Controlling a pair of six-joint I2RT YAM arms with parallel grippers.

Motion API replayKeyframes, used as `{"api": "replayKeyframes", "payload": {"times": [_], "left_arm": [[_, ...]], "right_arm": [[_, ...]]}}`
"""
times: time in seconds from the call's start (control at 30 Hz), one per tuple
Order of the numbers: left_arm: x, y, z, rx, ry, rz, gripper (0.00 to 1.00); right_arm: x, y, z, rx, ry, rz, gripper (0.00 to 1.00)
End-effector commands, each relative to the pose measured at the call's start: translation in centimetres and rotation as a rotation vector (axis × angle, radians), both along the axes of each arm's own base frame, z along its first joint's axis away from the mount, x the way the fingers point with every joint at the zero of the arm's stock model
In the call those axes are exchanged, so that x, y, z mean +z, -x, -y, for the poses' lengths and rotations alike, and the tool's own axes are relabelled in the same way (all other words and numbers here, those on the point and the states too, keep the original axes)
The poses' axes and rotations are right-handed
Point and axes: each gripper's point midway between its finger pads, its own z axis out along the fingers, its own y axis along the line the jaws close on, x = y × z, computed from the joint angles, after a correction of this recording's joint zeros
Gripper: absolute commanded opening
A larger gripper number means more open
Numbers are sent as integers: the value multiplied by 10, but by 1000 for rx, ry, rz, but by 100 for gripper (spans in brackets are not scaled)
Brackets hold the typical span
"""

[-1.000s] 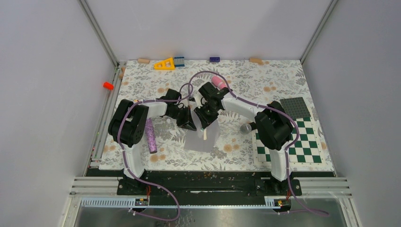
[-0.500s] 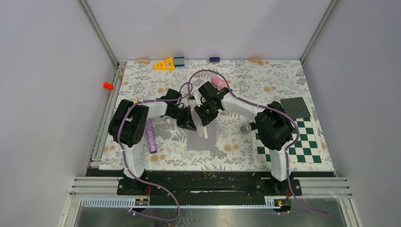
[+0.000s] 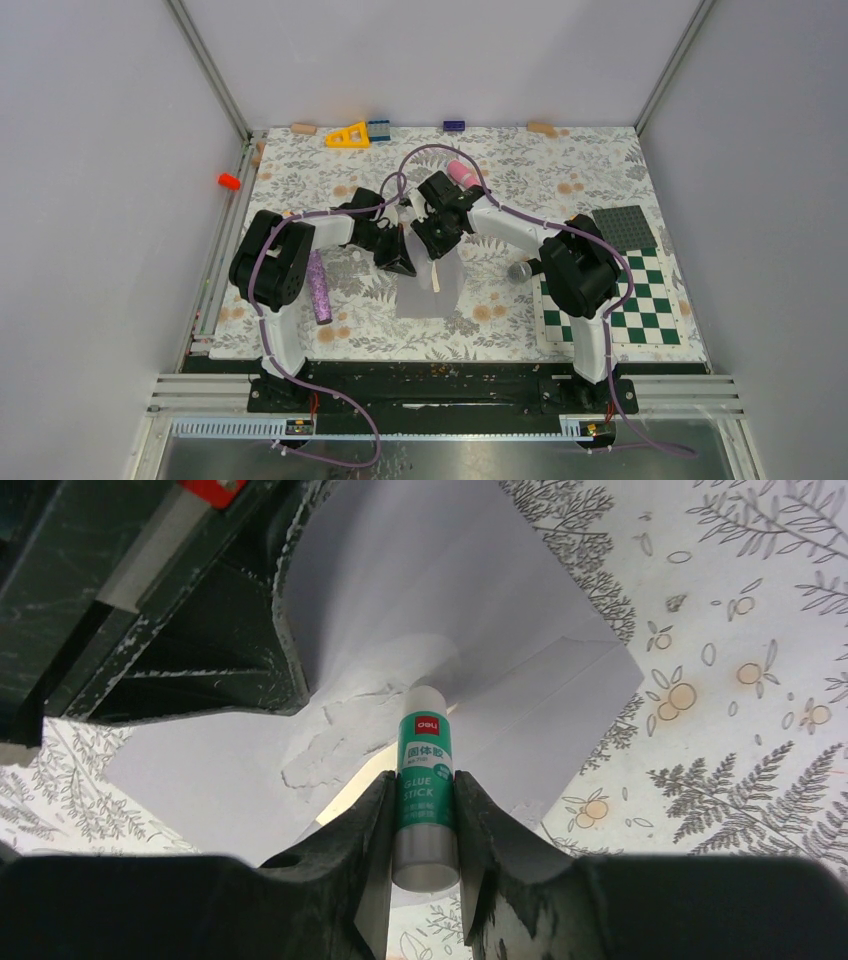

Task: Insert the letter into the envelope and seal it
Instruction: Paint the envelope at the center of the board.

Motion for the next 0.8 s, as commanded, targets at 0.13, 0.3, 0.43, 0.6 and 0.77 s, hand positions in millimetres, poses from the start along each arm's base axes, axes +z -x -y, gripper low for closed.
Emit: {"api": "replayKeyframes", "payload": {"times": [0.13,0.3,0.43,0.6,0.77], "left_arm": [[-30,-8,-15,-20,-167,92,0],[-31,-8,-15,-17,-174,93,0],[-32,-9,-16,-12,-181,93,0],[-32,-9,-16,-11,-181,93,0],[-30,-9,-16,-12,-179,97,0]], "right_arm": [[13,-15,1,-23,-2,105,0],[25,-7,-4,23,-54,89,0],[41,21,-12,134,-133,7,0],[47,43,-13,201,-169,-71,0],[32,45,-10,203,-130,-99,0]]}}
